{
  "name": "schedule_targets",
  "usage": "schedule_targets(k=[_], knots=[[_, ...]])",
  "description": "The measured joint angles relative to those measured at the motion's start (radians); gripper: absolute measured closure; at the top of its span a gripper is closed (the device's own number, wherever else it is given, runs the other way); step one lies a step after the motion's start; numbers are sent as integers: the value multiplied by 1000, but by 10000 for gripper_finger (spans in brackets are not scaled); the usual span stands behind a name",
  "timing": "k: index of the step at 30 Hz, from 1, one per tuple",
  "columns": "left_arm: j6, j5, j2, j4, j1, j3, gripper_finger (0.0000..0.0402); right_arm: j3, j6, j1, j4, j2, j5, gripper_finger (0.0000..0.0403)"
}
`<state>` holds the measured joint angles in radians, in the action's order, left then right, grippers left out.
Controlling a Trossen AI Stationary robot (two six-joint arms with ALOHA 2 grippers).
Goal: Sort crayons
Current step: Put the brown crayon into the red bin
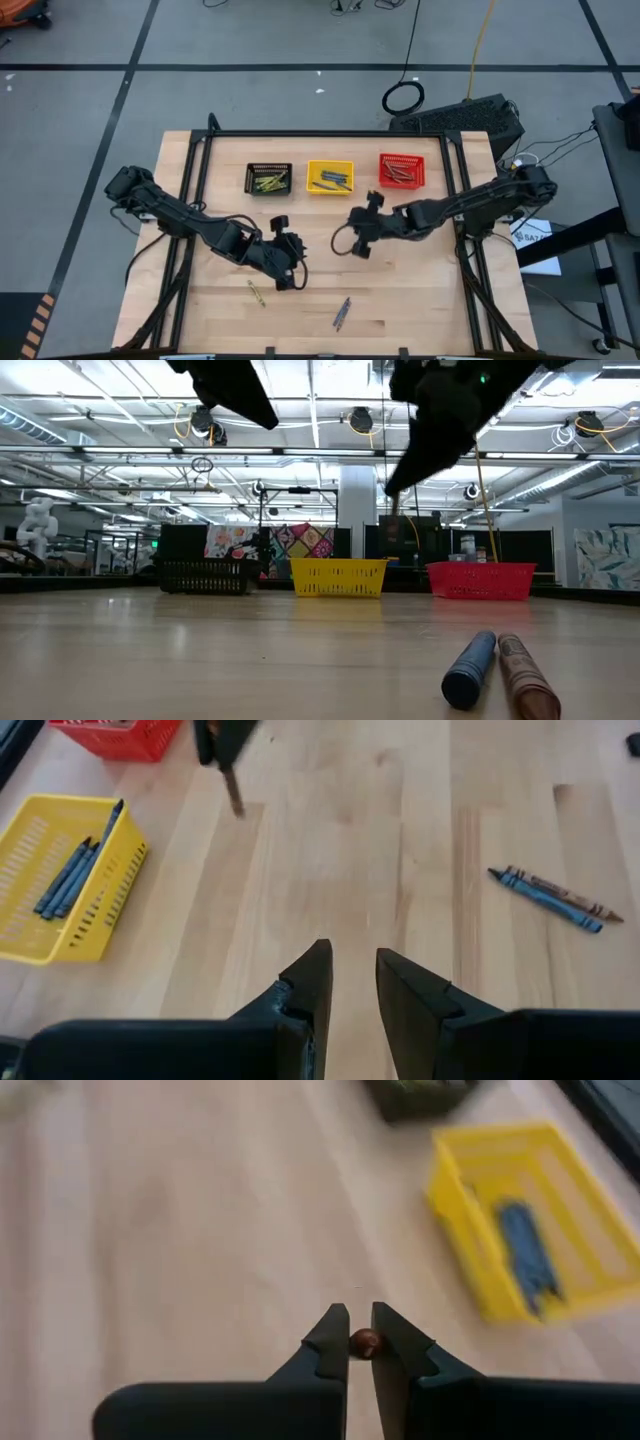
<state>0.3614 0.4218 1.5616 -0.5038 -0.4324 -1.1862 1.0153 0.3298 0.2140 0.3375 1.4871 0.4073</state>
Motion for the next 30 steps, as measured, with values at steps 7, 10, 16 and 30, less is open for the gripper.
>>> schedule_targets(k=[7, 10, 16, 30], knots=[[0, 1, 0, -21, 0, 0, 315, -1, 24, -104, 161, -35, 21, 399], [0, 1, 0, -31, 0, 0, 315, -1, 20, -148, 229, -63, 50, 399], [0, 1, 0, -33, 0, 0, 315, -1, -11, -246, 361, -126, 88, 399], [0, 2, 0, -31, 0, 0, 315, -1, -197, -530, 486, -165, 39, 399]])
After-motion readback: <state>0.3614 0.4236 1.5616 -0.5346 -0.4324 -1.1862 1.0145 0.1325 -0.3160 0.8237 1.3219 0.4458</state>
